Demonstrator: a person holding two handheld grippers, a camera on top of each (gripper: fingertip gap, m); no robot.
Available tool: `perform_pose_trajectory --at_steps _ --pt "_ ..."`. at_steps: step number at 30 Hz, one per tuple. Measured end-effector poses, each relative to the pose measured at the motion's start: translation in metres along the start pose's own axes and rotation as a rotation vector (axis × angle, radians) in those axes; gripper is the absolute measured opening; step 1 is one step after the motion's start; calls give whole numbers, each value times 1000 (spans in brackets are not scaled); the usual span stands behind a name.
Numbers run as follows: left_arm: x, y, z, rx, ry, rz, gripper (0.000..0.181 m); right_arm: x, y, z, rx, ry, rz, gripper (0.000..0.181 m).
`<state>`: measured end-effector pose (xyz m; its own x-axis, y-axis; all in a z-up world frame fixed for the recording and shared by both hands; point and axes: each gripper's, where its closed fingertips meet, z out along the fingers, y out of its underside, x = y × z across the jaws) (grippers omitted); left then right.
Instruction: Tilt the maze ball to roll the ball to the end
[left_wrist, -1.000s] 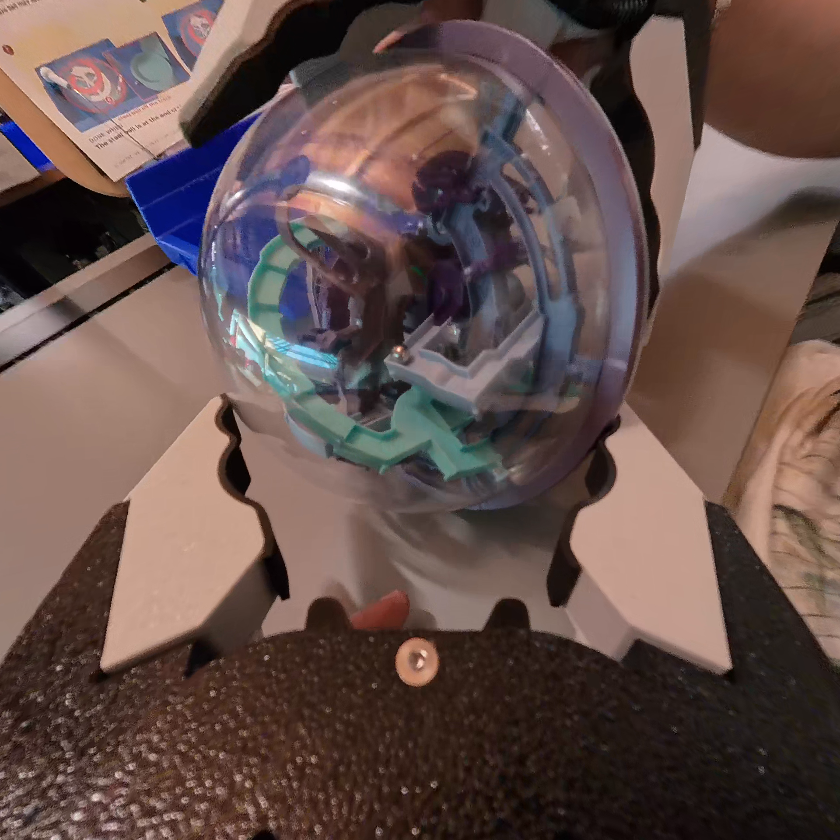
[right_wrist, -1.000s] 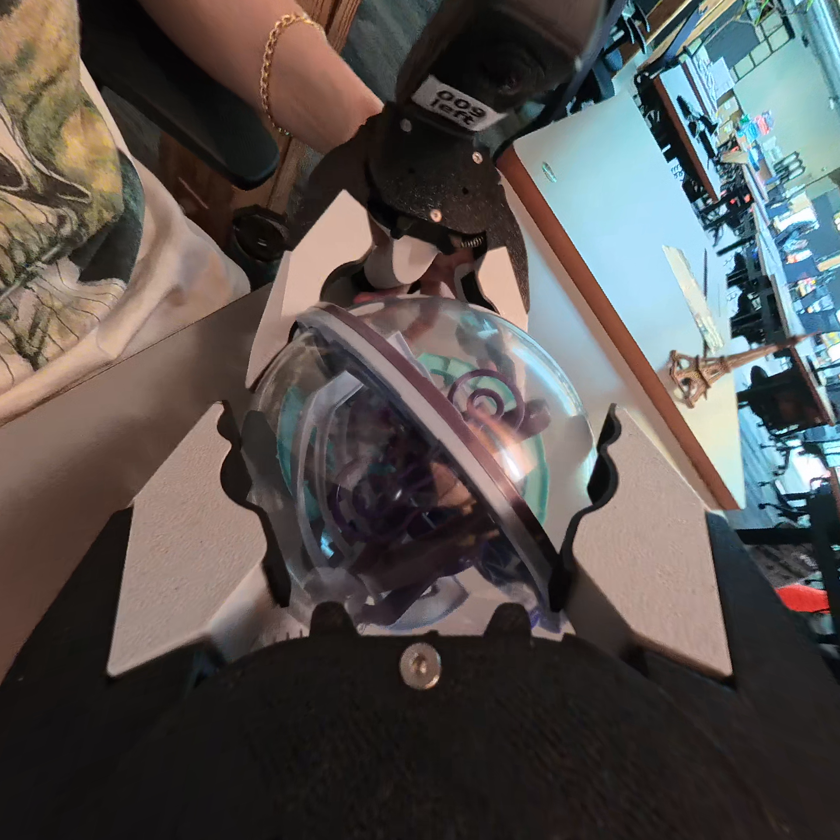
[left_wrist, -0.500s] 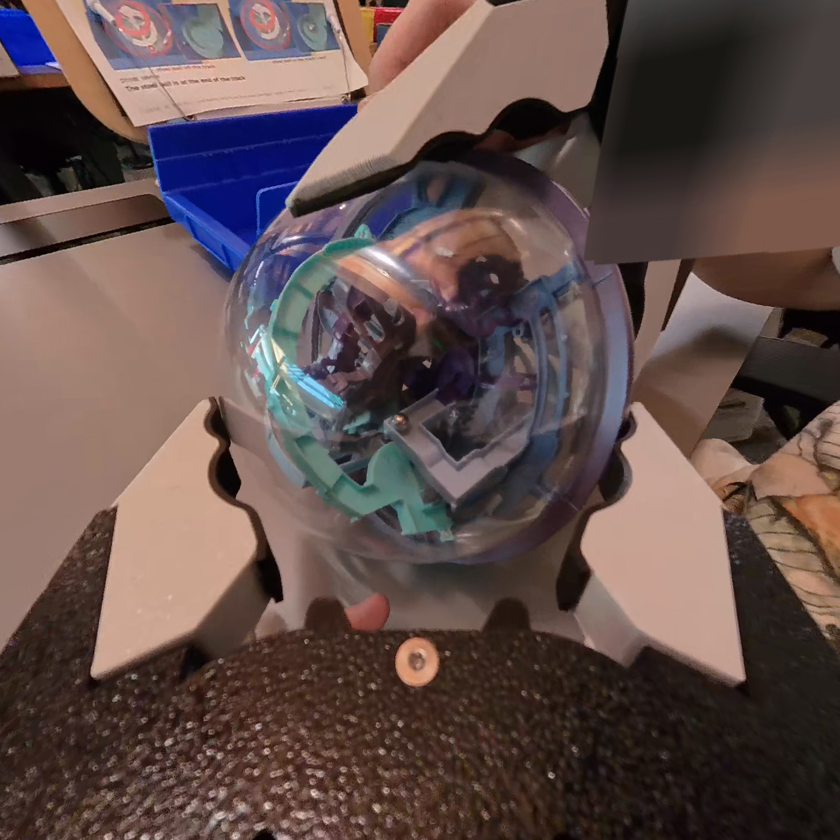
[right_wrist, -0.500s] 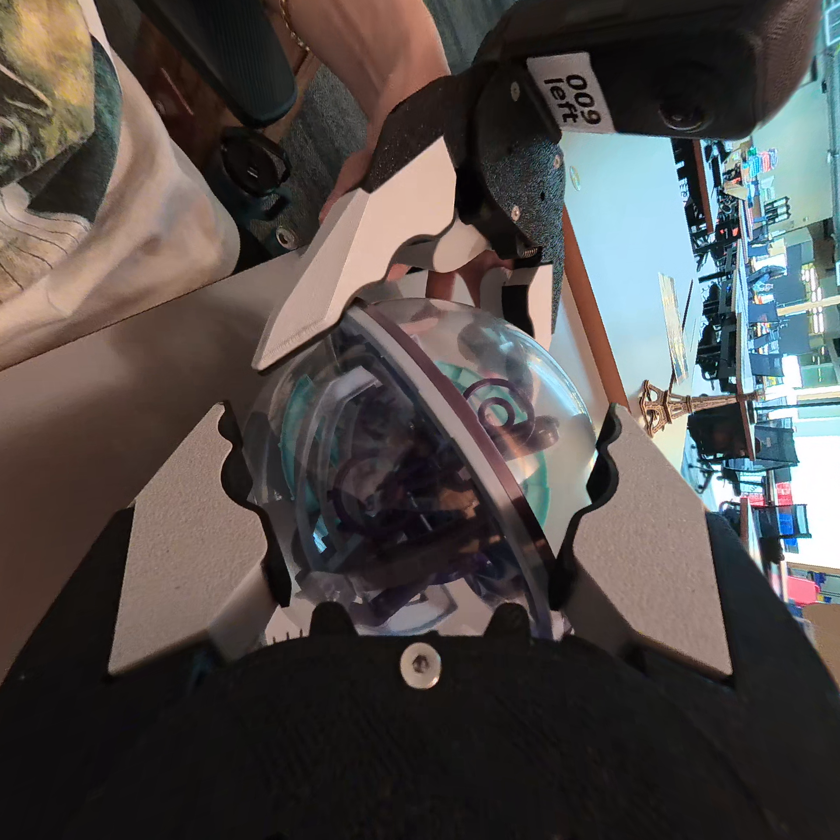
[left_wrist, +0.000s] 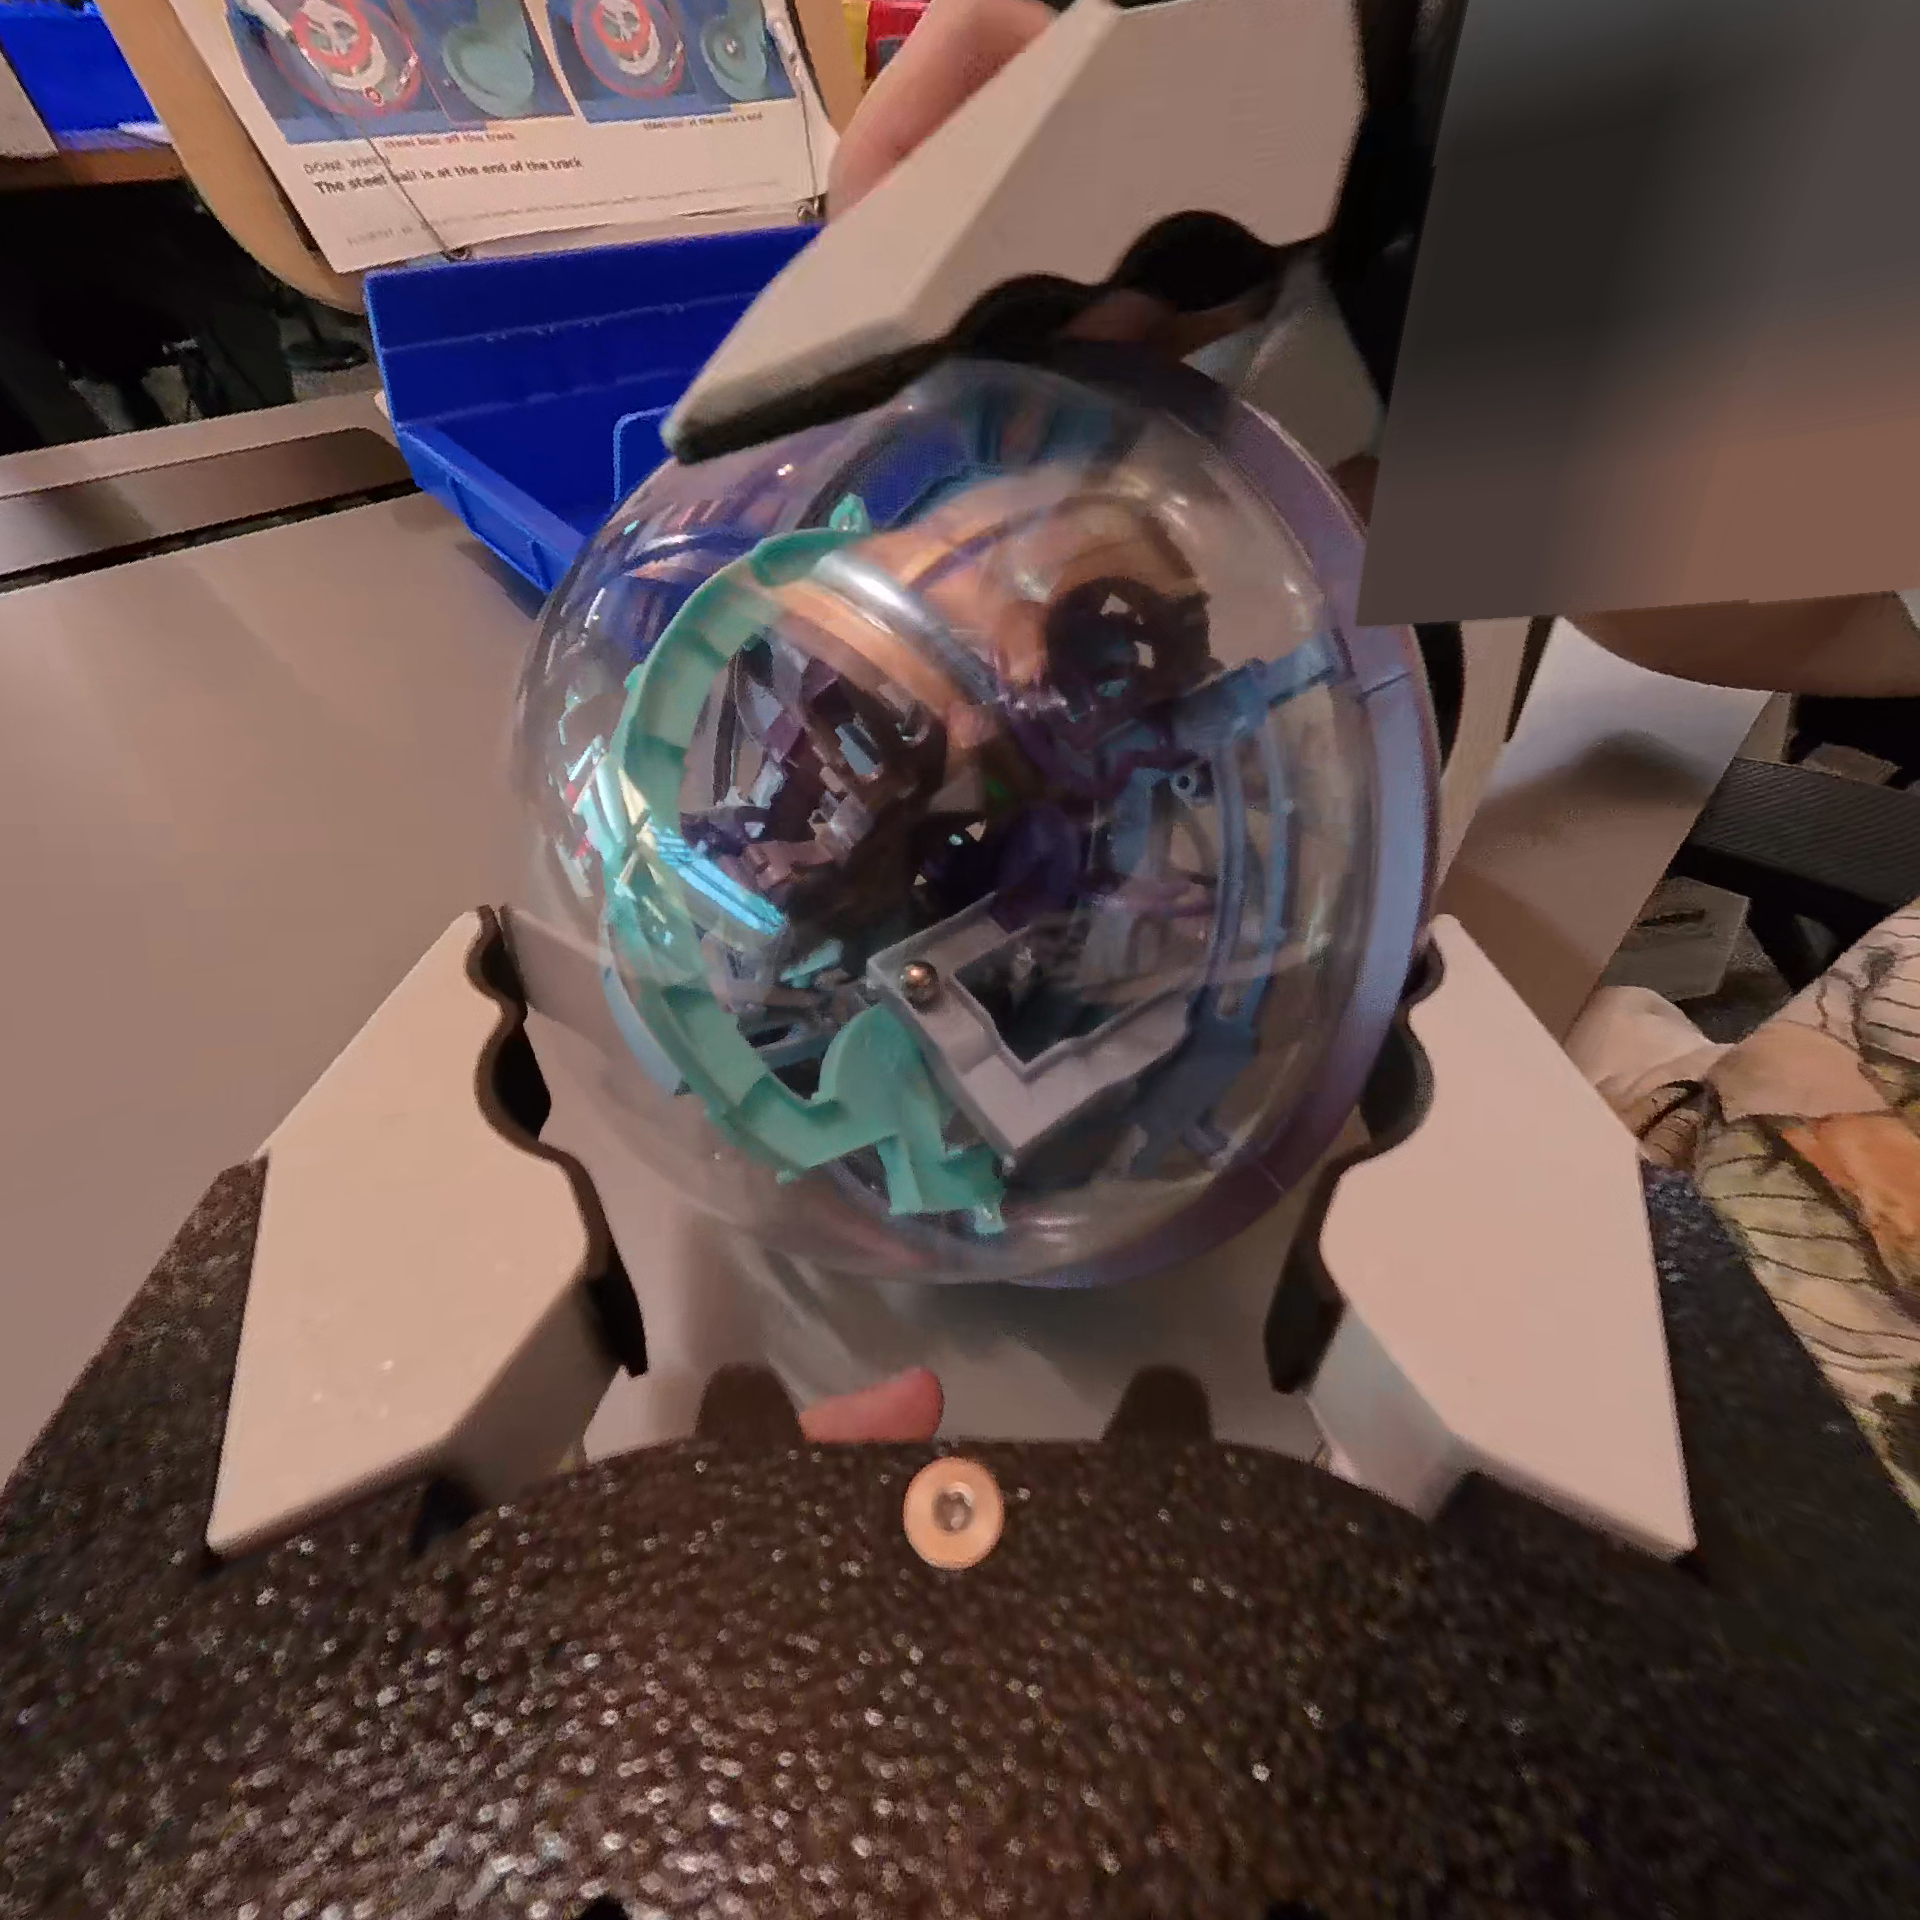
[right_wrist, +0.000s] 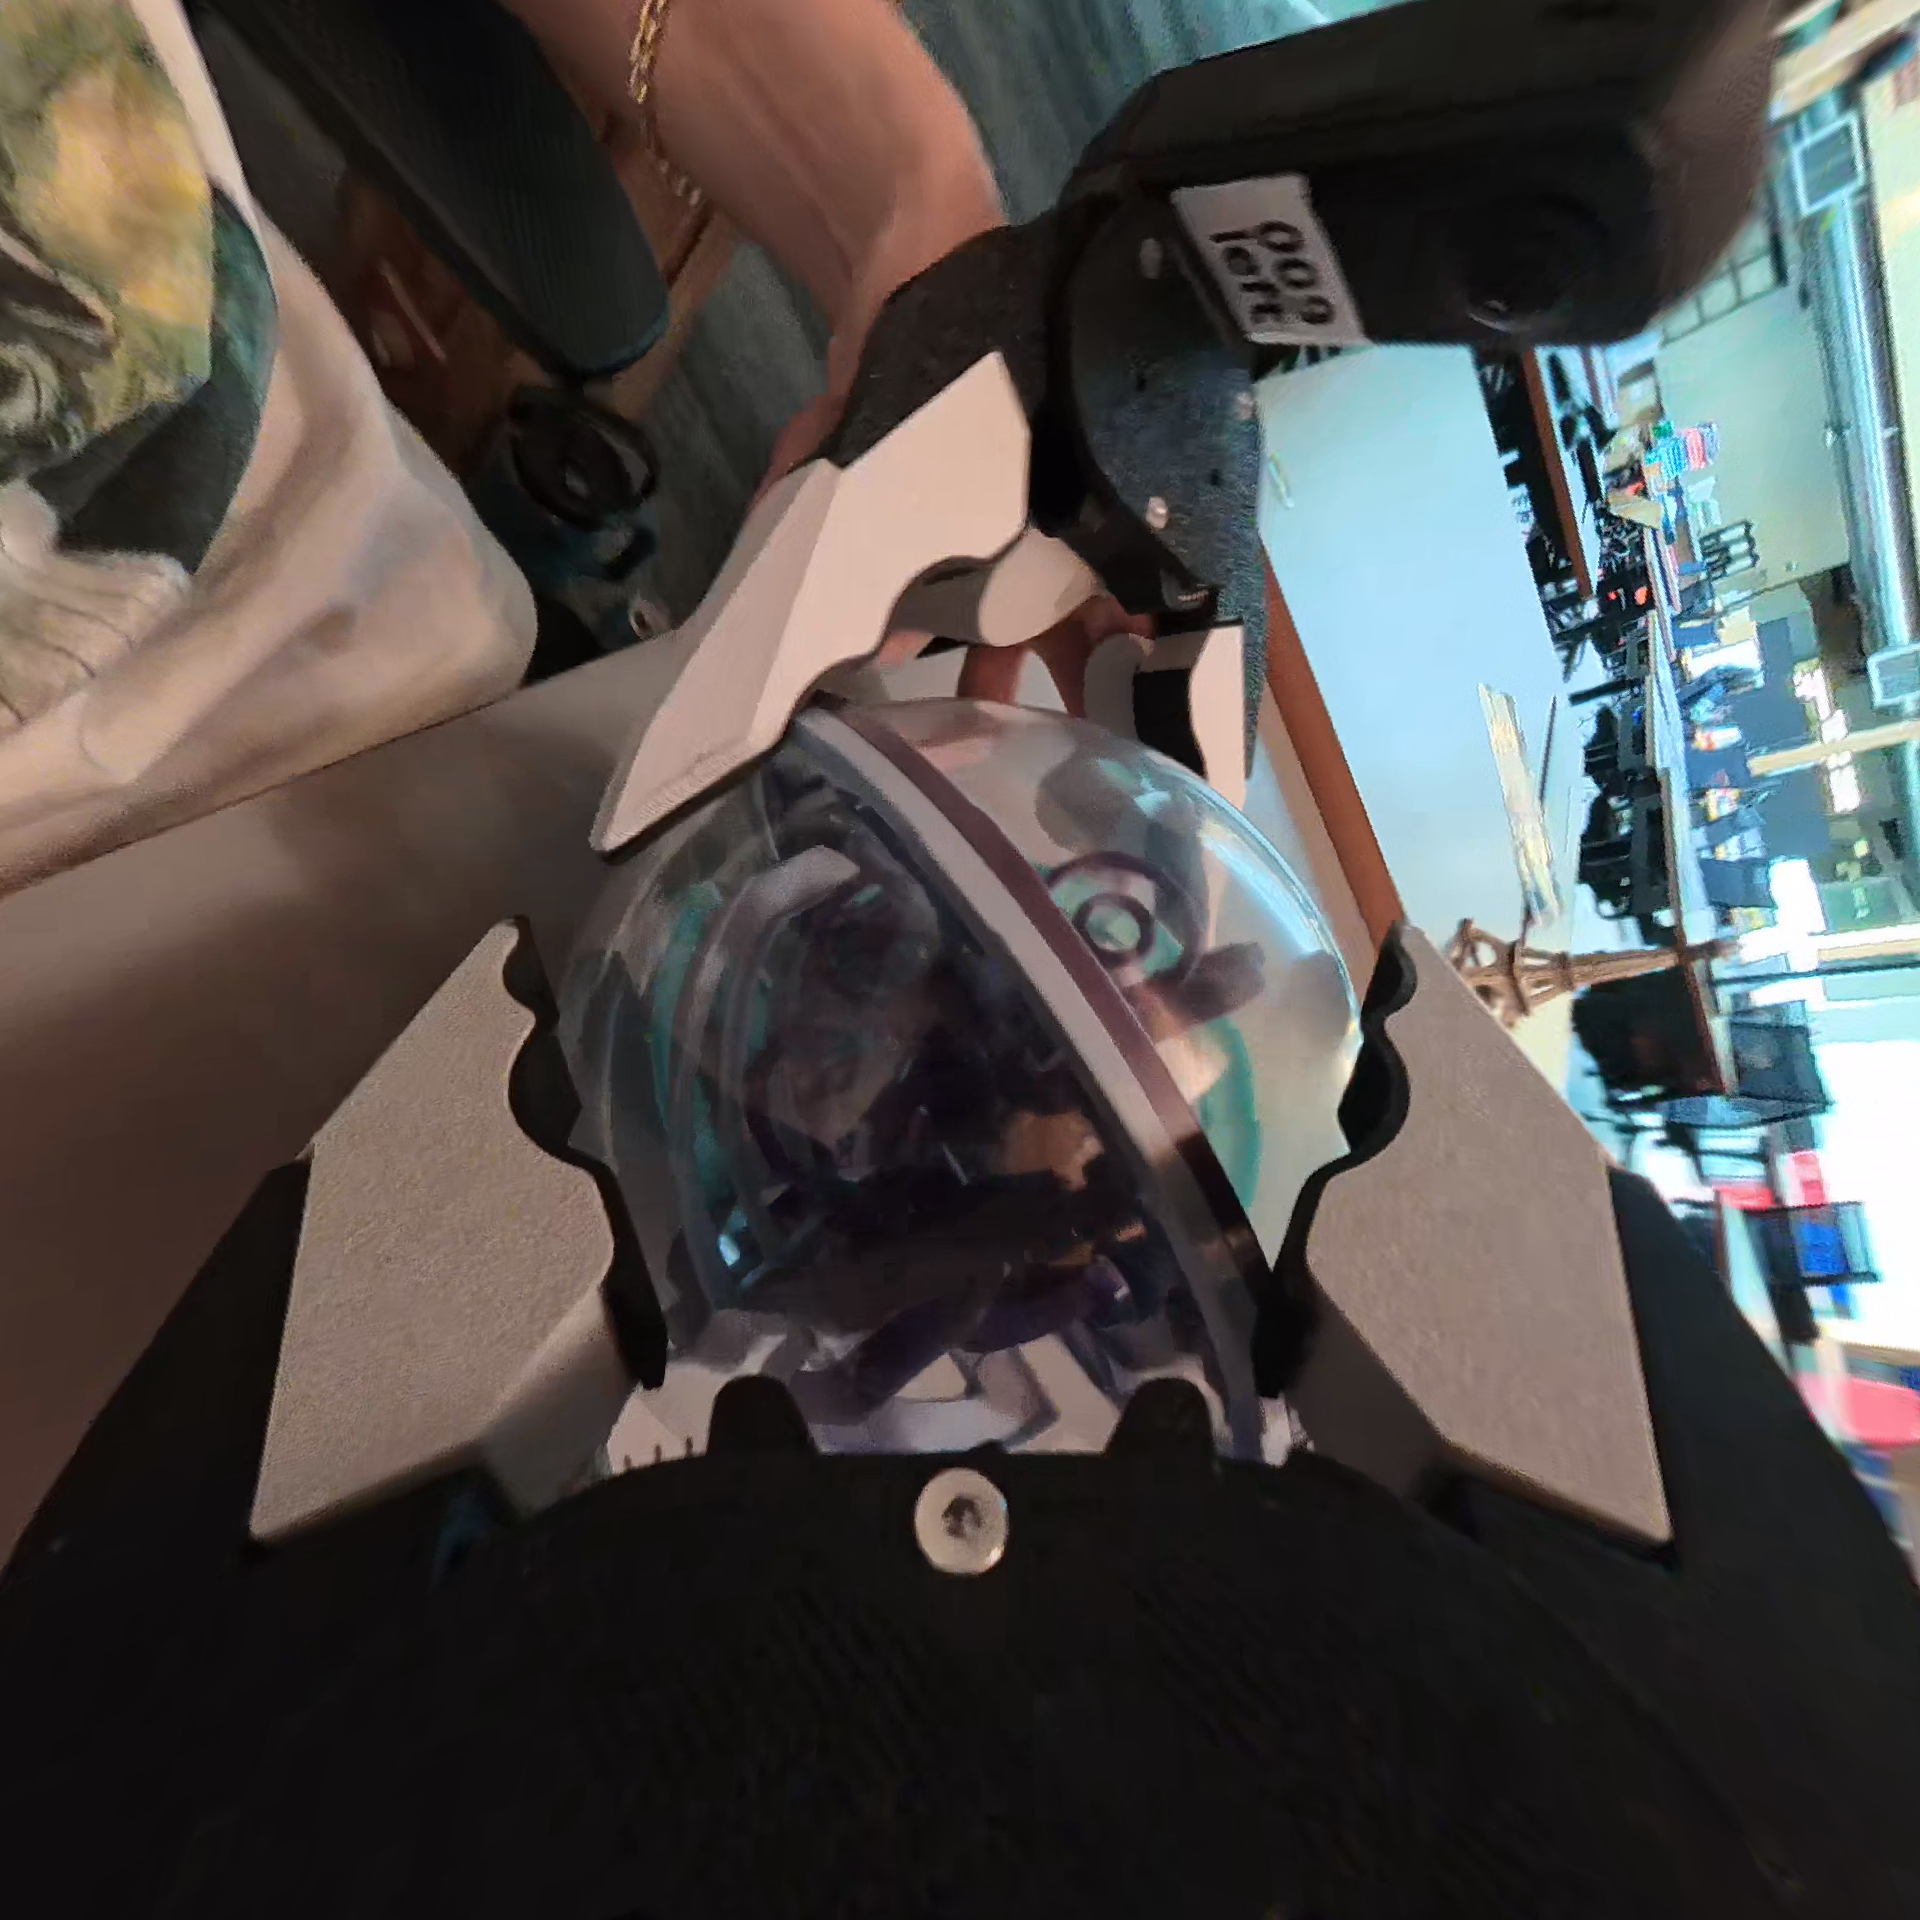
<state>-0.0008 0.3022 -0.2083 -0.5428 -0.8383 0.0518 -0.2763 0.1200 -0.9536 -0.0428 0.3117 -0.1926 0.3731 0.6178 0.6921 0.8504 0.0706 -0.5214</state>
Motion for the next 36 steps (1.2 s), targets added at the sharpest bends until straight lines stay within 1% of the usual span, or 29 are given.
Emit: perform_pose_trajectory --at_steps 4,7,8,10,14,19,23,27,32,36 --pt "1 -1 2 27 29 -7 153 11 -1 -11 161 20 242 150" --pt "-2 5 4 9 31 4 148 16 9 -14 165 34 351 149" --pt "-5 9 6 -7 20 17 147 17 13 -14 156 42 360 150" --pt "-7 14 10 -26 10 41 151 19 15 -13 151 43 368 151" --pt "-10 13 11 -20 16 13 151 22 19 -11 141 21 381 152" --pt "-14 11 11 -31 33 -10 150 25 24 -8 136 55 384 157" --pt "-15 10 12 -25 44 -27 149 26 26 -8 132 59 406 156" --pt "-18 8 14 -24 73 -78 149 30 30 -8 121 45 469 155" --pt "-22 4 14 0 136 -208 148 40 37 -8 117 43 620 156" --pt "-23 4 17 -4 159 -231 149 41 40 -10 98 36 657 155"
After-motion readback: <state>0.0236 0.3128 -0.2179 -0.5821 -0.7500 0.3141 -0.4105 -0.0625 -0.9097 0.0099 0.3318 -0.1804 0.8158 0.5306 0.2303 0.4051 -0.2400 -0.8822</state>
